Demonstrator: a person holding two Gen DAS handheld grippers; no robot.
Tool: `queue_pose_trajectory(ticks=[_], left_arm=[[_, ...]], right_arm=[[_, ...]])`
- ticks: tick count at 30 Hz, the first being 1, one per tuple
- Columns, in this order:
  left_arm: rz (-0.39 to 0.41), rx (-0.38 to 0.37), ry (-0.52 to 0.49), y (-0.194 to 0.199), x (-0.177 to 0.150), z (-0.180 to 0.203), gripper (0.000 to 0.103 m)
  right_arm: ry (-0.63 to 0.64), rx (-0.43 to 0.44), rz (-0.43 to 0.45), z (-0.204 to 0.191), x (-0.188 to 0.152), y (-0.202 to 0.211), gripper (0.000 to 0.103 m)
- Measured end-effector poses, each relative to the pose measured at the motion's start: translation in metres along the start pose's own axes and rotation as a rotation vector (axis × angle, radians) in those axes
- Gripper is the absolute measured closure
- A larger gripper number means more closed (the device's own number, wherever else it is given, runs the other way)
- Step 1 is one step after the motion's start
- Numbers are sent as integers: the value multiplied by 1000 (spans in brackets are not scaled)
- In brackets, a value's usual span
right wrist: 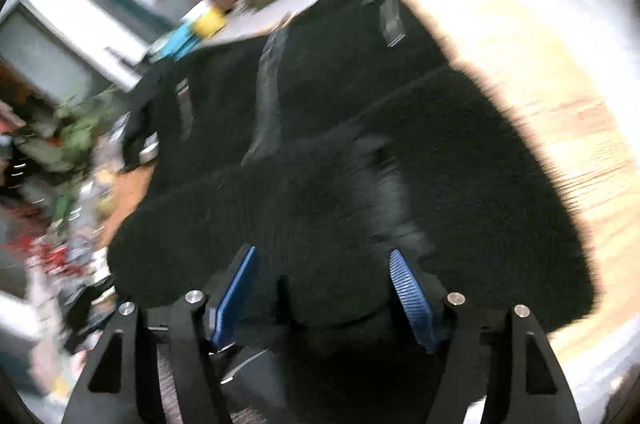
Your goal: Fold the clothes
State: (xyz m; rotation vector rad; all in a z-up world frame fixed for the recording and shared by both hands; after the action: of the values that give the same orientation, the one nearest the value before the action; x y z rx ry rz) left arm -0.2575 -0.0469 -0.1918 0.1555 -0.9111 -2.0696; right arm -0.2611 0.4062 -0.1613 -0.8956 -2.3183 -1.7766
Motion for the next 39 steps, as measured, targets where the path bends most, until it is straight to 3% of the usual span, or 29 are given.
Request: queue_pose_trajectory(ticks=[3,6,8,10,12,15,18,20,22,25,27,31,35,39], left_arm=[[26,80,-195,-8,-9,18,63],[-6,180,-368,-6,-26,31,63],[-35,215,-453,-4,-36,40,63],[-71,199,-513,-2,-47,51,63],[-122,125,-540,1,-57,65,63],[-154,27,-565,0,-70,84,63],[-195,-18,-544,-14,-77,96,63],[-222,-47,-529,-24,-81,105,63],[-251,-13,-546,-37,-83,109,63],[-296,108,-605,-52,-79,118,63],[-293,223,-630,-57,-65,121,63],[-224,338,-580,-52,-13,117,63],[-171,347,-476,-29,31,93,63],[-156,347,-377,-18,57,59,67]], right_arm=[[29,-70,-5,12,5,-7,21],[-5,49,-80,8,4,-34,27],[-15,62,-112,7,5,-54,54],[16,67,-127,-2,7,-65,74],[44,146,-130,-23,14,-57,79],[93,308,-98,-65,38,-26,81],[166,437,-26,-114,68,21,82],[215,479,13,-140,85,53,82],[263,458,47,-157,92,82,82],[342,383,87,-180,115,117,82],[382,362,125,-190,122,149,83],[446,371,223,-217,129,197,83],[514,414,217,-250,115,219,83],[551,451,148,-269,93,201,82]])
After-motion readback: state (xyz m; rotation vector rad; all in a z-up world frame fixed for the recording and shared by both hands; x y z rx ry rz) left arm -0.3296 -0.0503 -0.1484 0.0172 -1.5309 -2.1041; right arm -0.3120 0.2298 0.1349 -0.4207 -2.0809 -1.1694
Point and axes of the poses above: each gripper's, at about its wrist camera, not at the fingertips, and y roughly against the way its jaws point, z to its right, x to its top, the point moved 8 cm from there along -y, roughly the way its jaws point
